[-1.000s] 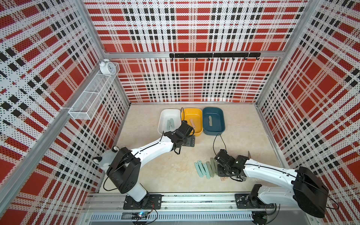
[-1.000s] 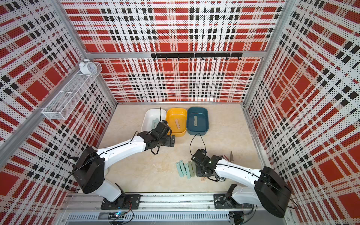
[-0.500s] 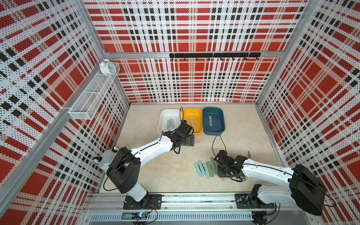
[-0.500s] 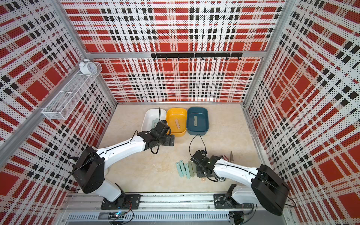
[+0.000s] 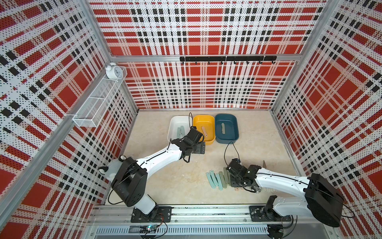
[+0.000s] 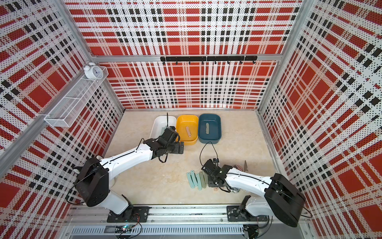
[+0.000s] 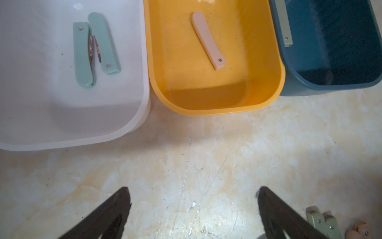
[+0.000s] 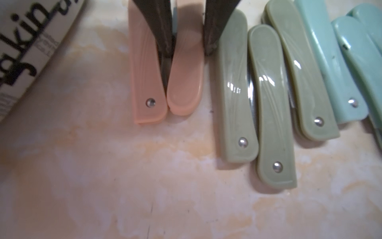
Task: Place the fruit knives into the storage box by color
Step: Pick up the fruit knife from the center of the board, then place the fruit knife in the storage box.
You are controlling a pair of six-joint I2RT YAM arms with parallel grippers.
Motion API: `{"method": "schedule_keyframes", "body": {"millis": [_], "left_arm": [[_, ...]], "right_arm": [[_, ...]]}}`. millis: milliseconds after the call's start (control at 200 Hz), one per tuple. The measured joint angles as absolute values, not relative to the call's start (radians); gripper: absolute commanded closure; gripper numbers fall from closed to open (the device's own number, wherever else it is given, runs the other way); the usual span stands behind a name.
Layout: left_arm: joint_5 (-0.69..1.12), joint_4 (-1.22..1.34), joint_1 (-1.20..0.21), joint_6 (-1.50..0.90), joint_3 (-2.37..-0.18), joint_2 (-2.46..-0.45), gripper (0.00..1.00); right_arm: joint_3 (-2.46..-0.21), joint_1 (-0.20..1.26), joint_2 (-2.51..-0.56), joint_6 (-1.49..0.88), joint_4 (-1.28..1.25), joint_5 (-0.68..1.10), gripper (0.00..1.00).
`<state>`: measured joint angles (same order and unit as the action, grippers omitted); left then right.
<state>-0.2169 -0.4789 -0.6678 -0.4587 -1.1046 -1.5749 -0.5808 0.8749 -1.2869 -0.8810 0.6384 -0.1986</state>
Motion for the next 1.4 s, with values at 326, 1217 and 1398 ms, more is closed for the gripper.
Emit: {"method": "schedule_keyframes", "body": {"millis": [326,1217,1398], "left_arm": [[-0.215,-0.479,-0.646,-0.462,-1.105,-1.566,0.01],[-0.149,-0.463,-0.569,-0.543,-1.134,-1.56,0.02],[-0.128,-0.462,-0.495,-0.545,-1.14,-1.56,0.02]], "right_arm": [[-0.69,0.865,-1.301,-0.838,0.665,-0.248,0.82],[-1.277,0.714,-1.694,-0.546,0.575,-0.223,0.83],[-1.482,0.678,-1.858,-0.461,0.551,-0.187,0.82]]}}
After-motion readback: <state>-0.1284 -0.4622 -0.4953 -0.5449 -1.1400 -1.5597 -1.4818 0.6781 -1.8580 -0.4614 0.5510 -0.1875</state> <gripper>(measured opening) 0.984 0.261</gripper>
